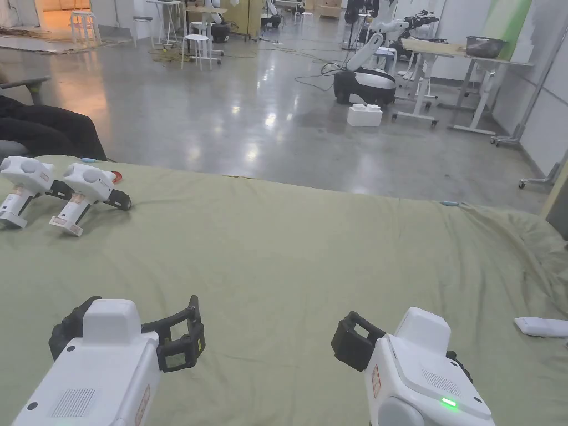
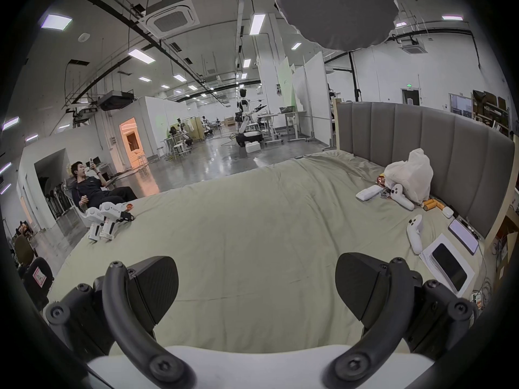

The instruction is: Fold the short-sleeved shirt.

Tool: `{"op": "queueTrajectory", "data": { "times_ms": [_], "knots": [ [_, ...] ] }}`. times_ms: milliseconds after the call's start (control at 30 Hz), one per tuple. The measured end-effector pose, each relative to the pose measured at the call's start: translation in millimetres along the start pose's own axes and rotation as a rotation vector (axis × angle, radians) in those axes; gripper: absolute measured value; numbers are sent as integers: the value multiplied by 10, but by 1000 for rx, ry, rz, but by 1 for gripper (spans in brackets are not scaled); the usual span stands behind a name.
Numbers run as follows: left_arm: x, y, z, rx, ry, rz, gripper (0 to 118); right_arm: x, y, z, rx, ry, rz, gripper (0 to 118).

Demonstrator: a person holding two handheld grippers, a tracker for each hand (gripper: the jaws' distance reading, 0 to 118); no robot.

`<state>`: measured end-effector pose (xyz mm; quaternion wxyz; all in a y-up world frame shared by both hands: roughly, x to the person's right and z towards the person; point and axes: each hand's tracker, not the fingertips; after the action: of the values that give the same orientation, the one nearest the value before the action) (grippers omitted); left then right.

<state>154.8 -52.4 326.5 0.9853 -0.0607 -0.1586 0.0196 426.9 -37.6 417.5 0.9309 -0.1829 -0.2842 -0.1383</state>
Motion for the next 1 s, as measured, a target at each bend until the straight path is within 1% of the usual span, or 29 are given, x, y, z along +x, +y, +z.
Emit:
{"op": "queueTrajectory", "data": {
  "times_ms": [133,267,467,700,900,1000],
  "knots": [
    [-17,5,-14,-15,-1,-3,118,-5,-2,-21,7,9,18,113],
    [-30,11,-17,-21,-3,-8,118,-3,-20,-81,14,-10,51,113],
    [-71,-12,-20,-32,4,-2,118,77,-35,-148,-20,-7,33,113],
    [-106,-68,-36,-44,38,-7,118,110,-38,-140,-14,-11,50,113],
    [-119,-106,-36,-56,34,3,118,138,-33,-134,-4,-16,57,112],
    [-127,-112,-47,-59,28,6,118,163,-34,-142,6,-25,31,112]
  ]
}}
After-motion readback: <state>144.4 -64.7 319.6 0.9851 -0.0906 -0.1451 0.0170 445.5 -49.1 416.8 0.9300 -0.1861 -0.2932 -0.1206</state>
